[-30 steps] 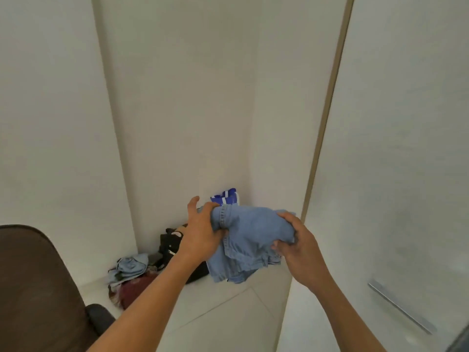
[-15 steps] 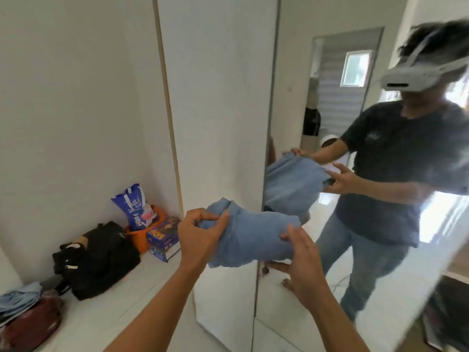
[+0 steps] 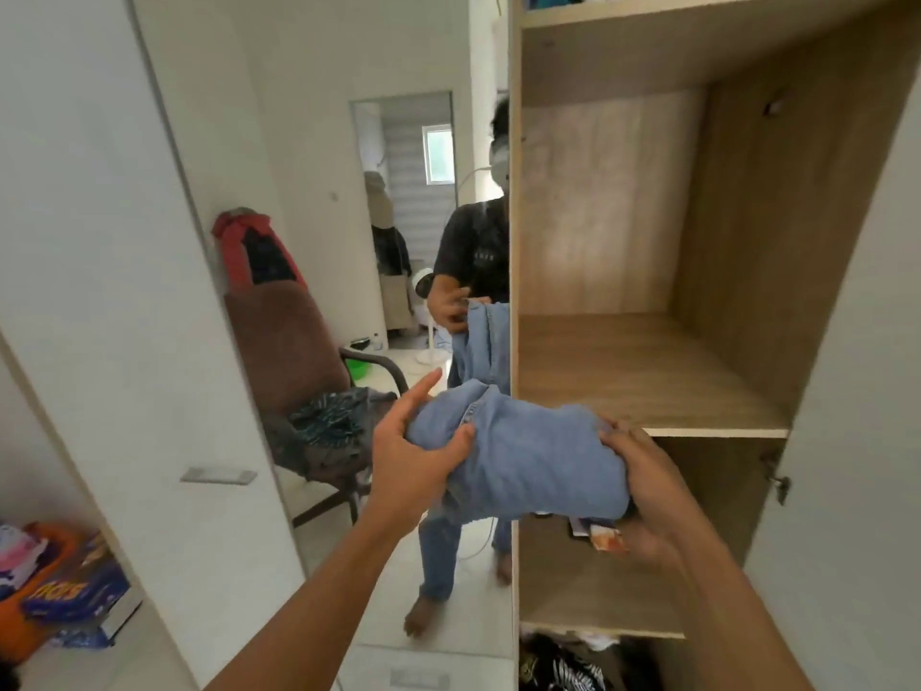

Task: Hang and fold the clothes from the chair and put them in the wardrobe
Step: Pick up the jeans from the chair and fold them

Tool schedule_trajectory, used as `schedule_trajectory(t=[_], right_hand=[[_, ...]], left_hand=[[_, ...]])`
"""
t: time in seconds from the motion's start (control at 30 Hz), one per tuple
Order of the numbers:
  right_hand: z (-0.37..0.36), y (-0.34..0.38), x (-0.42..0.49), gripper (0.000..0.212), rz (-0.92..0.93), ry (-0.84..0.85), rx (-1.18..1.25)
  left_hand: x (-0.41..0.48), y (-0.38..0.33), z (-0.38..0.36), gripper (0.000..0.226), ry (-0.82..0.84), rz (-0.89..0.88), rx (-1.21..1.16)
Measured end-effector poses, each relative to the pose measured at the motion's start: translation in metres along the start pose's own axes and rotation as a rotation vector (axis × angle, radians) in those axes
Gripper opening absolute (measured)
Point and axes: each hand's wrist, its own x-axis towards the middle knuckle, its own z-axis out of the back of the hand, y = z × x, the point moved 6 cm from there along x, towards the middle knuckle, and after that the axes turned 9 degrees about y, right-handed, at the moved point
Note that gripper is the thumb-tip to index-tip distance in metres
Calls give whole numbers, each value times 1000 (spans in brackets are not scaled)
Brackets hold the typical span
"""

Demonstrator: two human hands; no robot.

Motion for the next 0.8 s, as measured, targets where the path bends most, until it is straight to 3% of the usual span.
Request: schedule_trajectory(t=[0.03, 0.1, 0.13, 0.17, 0.23, 0.3, 0.43, 0.6, 0.8], right_hand=[[15, 16, -4, 28, 47, -44, -26], [38, 48, -12, 24, 138, -93, -83], [47, 64, -14, 25, 178, -89, -113], [55, 78, -15, 27, 216, -82, -157], [70, 103, -11, 33, 285, -74, -231], [84, 125, -3, 36, 341, -66, -289], [114, 157, 30, 39, 407, -72, -362], [157, 185, 107, 41, 481, -130, -443], [205, 188, 211, 30, 522, -188, -477]], left_hand=[[7, -4, -12, 64, 77, 40, -100], [1, -37, -30, 71, 122, -218, -297], [-5, -47, -37, 63, 178, -261, -398], [-5, -46, -43, 54, 220, -247, -533], [10, -63, -61, 66, 277, -151, -637], [27, -85, -77, 79, 335, -93, -570], [71, -116, -108, 53, 330, -200, -464], [139, -142, -153, 44, 187, -423, -452], [233, -145, -199, 41, 31, -566, -395]])
